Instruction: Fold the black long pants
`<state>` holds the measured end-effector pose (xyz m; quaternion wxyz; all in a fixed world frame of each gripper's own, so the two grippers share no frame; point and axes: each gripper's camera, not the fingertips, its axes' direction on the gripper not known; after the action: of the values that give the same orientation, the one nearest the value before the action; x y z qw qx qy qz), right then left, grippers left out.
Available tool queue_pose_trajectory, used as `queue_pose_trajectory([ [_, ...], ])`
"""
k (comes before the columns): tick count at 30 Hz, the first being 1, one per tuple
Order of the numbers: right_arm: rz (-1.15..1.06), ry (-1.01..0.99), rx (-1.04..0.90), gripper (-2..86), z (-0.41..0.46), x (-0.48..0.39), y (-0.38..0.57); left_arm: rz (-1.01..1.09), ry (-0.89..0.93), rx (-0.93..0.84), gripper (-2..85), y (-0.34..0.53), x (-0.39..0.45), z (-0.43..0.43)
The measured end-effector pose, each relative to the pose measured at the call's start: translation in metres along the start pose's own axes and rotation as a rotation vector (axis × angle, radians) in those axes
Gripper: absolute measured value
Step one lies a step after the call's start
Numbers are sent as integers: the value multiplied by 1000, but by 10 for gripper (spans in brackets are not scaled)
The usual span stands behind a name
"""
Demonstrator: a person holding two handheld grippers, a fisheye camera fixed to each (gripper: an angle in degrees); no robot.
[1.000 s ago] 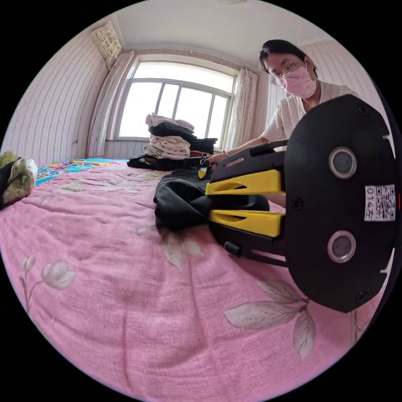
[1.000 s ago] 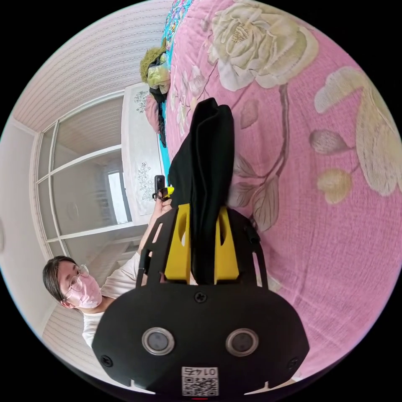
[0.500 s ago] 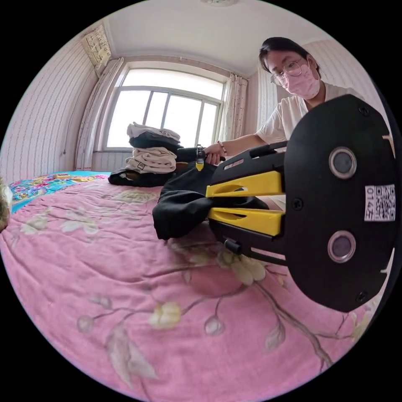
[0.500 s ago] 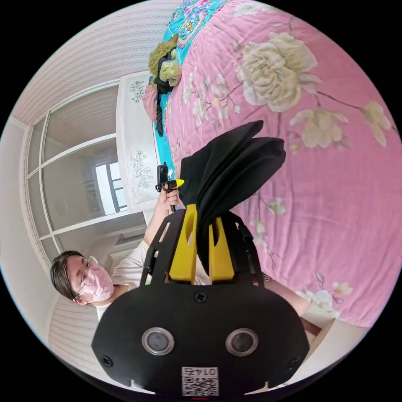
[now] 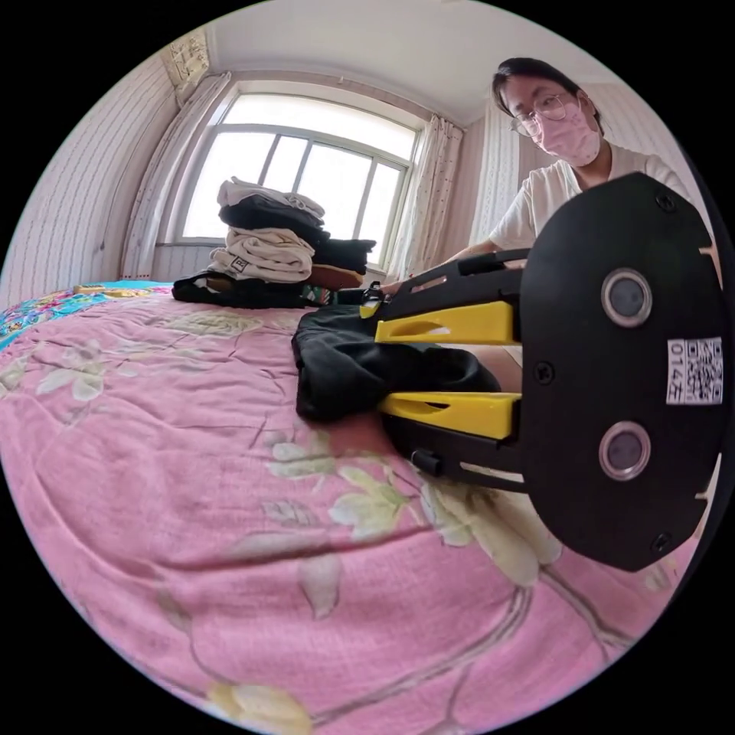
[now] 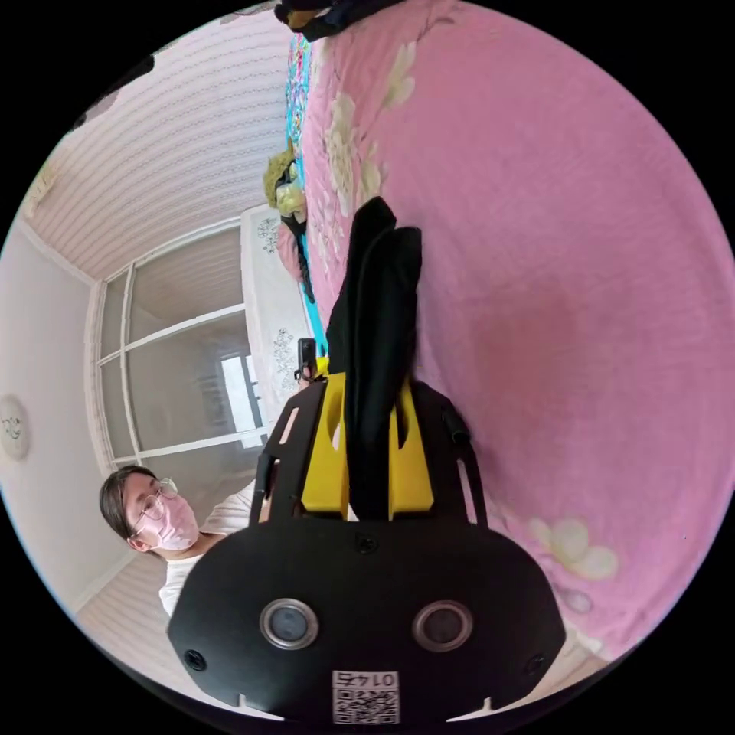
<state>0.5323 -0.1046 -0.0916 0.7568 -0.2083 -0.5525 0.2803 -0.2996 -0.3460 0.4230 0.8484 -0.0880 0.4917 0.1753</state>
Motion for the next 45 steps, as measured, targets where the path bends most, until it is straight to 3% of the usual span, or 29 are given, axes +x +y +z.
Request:
queue_pose_trajectory([
  [6, -79, 118, -37, 8, -19, -67, 31, 43, -3, -3, 40, -29, -11, 66],
  [15, -208, 291, 25, -4, -115, -220, 131, 217, 40, -83, 39, -78, 36, 208],
  [18, -232, 294, 82, -4, -163, -261, 173, 275, 72, -108, 39, -100, 64, 264],
  [29, -296, 257, 367, -3, -370, -371, 317, 624, -72, -267, 39, -192, 249, 510],
  [35, -364, 218, 509, -3, -469, -437, 356, 735, -152, -231, 39, -245, 329, 606],
  [45, -466, 27, 551, 9, -543, -542, 266, 714, -280, 64, 44, -389, 374, 616],
])
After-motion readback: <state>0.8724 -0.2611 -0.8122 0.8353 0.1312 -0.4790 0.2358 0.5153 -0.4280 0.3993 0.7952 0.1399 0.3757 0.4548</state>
